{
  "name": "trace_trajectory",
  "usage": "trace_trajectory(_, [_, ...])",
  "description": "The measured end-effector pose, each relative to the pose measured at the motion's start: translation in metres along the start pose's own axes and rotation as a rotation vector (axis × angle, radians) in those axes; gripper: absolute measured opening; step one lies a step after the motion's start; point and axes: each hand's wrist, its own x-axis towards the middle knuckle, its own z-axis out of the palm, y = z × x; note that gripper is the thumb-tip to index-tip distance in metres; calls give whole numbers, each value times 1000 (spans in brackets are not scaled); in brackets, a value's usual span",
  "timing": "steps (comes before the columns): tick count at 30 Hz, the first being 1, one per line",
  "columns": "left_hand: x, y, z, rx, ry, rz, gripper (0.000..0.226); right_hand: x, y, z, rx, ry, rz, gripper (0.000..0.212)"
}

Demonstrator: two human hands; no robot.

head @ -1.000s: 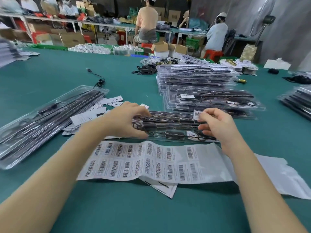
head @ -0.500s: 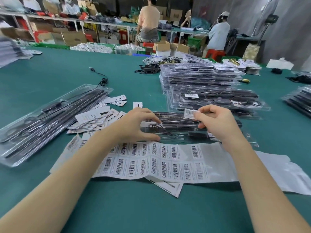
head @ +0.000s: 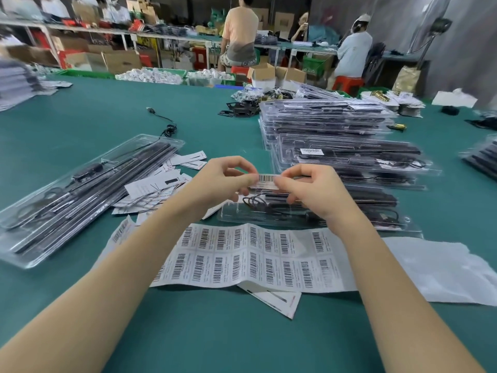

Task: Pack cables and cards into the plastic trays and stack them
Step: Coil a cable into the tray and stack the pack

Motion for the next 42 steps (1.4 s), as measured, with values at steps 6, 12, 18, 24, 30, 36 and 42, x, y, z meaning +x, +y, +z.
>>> trace_trajectory(6, [-3, 3, -2, -25, 25, -72, 3, 0, 2, -2, 45, -37, 77, 9])
trace_trajectory(12, [-4, 4, 3, 71, 27, -52, 7, -1, 5, -5, 103, -22, 137, 9])
trace_trajectory(18, [-4, 7, 4, 93, -20, -104, 9, 0, 5, -2, 100, -27, 120, 8])
trace_trajectory(24, [-8, 8, 2, 62, -5, -86, 6, -1, 5, -3, 92, -39, 124, 9])
trace_trajectory(30, [-7, 8, 0, 130, 34, -171, 9, 1, 12, -4, 3, -31, 139, 9])
trace_trajectory(36, [-8, 6, 1, 294, 55, -170, 10, 3, 16, 2, -191, -18, 85, 8])
trace_trajectory(42, [-10, 5, 8, 433, 69, -115, 9, 1, 15, 3, -257, -6, 52, 11])
